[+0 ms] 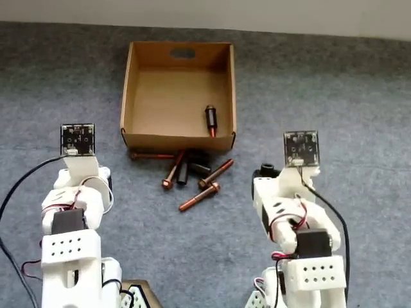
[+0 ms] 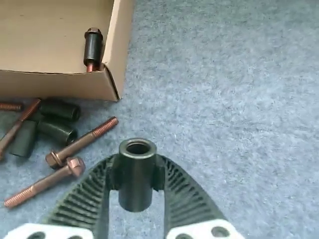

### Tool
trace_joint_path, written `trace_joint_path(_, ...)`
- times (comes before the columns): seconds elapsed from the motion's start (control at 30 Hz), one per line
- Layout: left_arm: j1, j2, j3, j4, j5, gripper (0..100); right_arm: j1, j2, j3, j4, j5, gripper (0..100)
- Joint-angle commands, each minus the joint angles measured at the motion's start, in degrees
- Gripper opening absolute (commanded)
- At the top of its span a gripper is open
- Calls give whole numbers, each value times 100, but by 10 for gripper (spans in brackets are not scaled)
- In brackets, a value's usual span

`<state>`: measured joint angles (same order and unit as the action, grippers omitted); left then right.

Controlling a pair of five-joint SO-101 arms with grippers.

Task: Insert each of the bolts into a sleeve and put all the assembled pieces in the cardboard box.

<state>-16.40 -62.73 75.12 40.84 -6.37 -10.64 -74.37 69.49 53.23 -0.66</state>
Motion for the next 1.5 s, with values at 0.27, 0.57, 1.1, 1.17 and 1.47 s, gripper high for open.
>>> trace_joint_path(0.27, 1279, 989, -1288, 1055, -202, 137, -31, -1270, 1024, -400, -79, 5)
trace_joint_path(0.57, 2026, 3925, -2703, 1020, -167, 195, -22, -1420, 1182, -400, -70, 5)
trace_joint_path(1.1, 2589, 5323, -3943, 1020, 352, 196, -31, -1420, 1191, -391, -62, 5)
trace_joint_path(1.17, 2598, 5411, -3996, 1020, 352, 196, -31, -1420, 1191, -391, -62, 5)
trace_joint_path(1.47, 2738, 6229, -4136, 1037, 325, 196, -31, -1420, 1191, -391, -62, 5)
